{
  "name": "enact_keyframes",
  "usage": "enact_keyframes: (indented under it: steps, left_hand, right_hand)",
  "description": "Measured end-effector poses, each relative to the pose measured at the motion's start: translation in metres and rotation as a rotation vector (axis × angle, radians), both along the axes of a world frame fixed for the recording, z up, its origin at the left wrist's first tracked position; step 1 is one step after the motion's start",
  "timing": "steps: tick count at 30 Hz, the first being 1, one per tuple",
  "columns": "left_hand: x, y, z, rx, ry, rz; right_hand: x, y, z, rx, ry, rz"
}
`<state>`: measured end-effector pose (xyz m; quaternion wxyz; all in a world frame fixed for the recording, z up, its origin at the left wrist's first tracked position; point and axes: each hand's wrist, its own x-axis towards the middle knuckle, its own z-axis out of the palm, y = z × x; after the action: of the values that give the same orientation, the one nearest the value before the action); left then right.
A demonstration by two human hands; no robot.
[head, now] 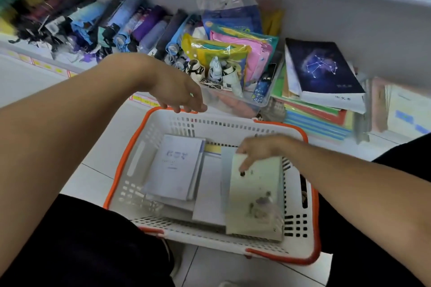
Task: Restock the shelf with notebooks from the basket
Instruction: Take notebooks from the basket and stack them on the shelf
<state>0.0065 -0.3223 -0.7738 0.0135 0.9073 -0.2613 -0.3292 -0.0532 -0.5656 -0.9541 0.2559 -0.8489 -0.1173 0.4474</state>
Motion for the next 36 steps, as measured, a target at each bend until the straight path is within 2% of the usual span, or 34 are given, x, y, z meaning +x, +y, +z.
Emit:
enact_keyframes:
  steps: [2, 4, 6, 7, 8, 9, 10, 11, 13, 14, 15, 17, 19, 24, 27, 30, 31, 33, 36]
  left_hand:
    - [-0.007, -0.005, 0.004, 0.013, 0.042, 0.046]
    - [-0.018, -0.012, 0.020, 0.071, 0.134, 0.075]
    - [-0.024, -0.014, 0.030, 0.010, 0.234, 0.167]
    - [-0.024, -0.012, 0.034, -0.025, 0.239, 0.173]
    - [-0.021, -0.010, 0.035, -0.016, 0.165, 0.152]
    - [-0.017, -0.007, 0.036, 0.013, 0.065, 0.132]
    - [-0.014, -0.003, 0.036, 0.064, -0.025, 0.123]
    - [-0.012, 0.001, 0.036, 0.121, -0.080, 0.123]
    - [-0.010, 0.007, 0.035, 0.186, -0.096, 0.130]
    - [-0.010, 0.010, 0.034, 0.186, -0.083, 0.145]
    - [-0.009, 0.013, 0.033, 0.170, -0.065, 0.160]
    - [-0.011, 0.016, 0.032, 0.125, -0.036, 0.174]
    - [-0.012, 0.016, 0.032, 0.103, -0.022, 0.177]
    - [-0.010, 0.015, 0.030, 0.129, -0.029, 0.168]
    - [-0.009, 0.014, 0.030, 0.122, -0.041, 0.162]
    - [-0.009, 0.014, 0.029, 0.081, -0.006, 0.175]
    - [-0.009, 0.014, 0.029, 0.057, 0.010, 0.179]
    - [-0.007, 0.014, 0.029, -0.026, 0.053, 0.202]
    - [-0.006, 0.011, 0.032, -0.253, 0.123, 0.283]
  right_hand:
    - [0.023, 0.006, 0.038, 0.258, -0.025, -0.193]
    - [0.040, 0.019, 0.074, 0.624, -0.019, -0.358]
    - [0.048, 0.036, 0.100, 0.958, -0.026, -0.502]
    - [0.050, 0.042, 0.108, 1.062, -0.033, -0.571]
    - [0.051, 0.047, 0.111, 1.113, -0.046, -0.615]
    - [0.052, 0.051, 0.106, 1.115, -0.059, -0.623]
    - [0.051, 0.053, 0.096, 1.029, -0.097, -0.590]
    - [0.050, 0.051, 0.083, 0.827, -0.179, -0.504]
    - [0.037, 0.042, 0.043, 0.204, -0.324, -0.202]
    - [0.024, 0.036, 0.019, -0.066, -0.317, -0.036]
    - [0.010, 0.029, -0.004, -0.248, -0.293, 0.107]
    - [-0.016, 0.017, -0.040, -0.414, -0.290, 0.338]
    - [-0.028, 0.007, -0.060, -0.457, -0.387, 0.454]
    - [-0.028, -0.001, -0.063, -0.473, -0.635, 0.567]
    - [-0.022, 0.006, -0.047, -0.468, -0.642, 0.561]
    - [0.004, 0.024, 0.003, -0.384, -0.309, 0.559]
    - [0.016, 0.031, 0.026, -0.327, -0.256, 0.549]
    - [0.035, 0.046, 0.079, -0.143, -0.310, 0.510]
    - [0.050, 0.066, 0.167, 0.107, -0.466, 0.487]
